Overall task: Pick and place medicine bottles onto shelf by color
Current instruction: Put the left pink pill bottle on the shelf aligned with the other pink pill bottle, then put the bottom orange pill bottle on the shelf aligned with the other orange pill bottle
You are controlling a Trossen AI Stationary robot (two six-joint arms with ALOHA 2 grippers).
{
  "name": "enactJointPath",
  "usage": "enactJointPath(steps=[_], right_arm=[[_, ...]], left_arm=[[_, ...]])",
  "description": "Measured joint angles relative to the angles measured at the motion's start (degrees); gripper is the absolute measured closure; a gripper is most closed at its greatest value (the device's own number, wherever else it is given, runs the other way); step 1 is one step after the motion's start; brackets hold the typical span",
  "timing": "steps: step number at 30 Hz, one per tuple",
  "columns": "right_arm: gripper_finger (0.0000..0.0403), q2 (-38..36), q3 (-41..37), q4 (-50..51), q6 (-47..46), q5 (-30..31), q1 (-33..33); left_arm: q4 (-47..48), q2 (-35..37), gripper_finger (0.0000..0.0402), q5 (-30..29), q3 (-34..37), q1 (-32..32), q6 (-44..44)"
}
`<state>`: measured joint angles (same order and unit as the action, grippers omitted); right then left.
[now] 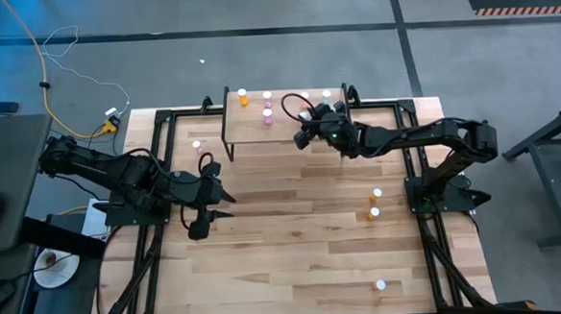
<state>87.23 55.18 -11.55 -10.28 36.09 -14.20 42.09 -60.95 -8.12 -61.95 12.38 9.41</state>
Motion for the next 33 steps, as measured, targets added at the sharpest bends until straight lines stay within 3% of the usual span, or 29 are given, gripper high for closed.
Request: enactJointPath(steps=[21,33], right_arm=[[0.0242,-7.51,0.04,-0.16,3.59,-1.06,3.74],[0.0242,-15.52,0.04,9.28,4.12,-1.00,10.42]], left_arm=[[0.04,0.00,0.0234,-0.05,-0.02,-0.01,-2.13],[1.55,0.00,0.0234,-1.86,-0.02,0.00,-2.14]])
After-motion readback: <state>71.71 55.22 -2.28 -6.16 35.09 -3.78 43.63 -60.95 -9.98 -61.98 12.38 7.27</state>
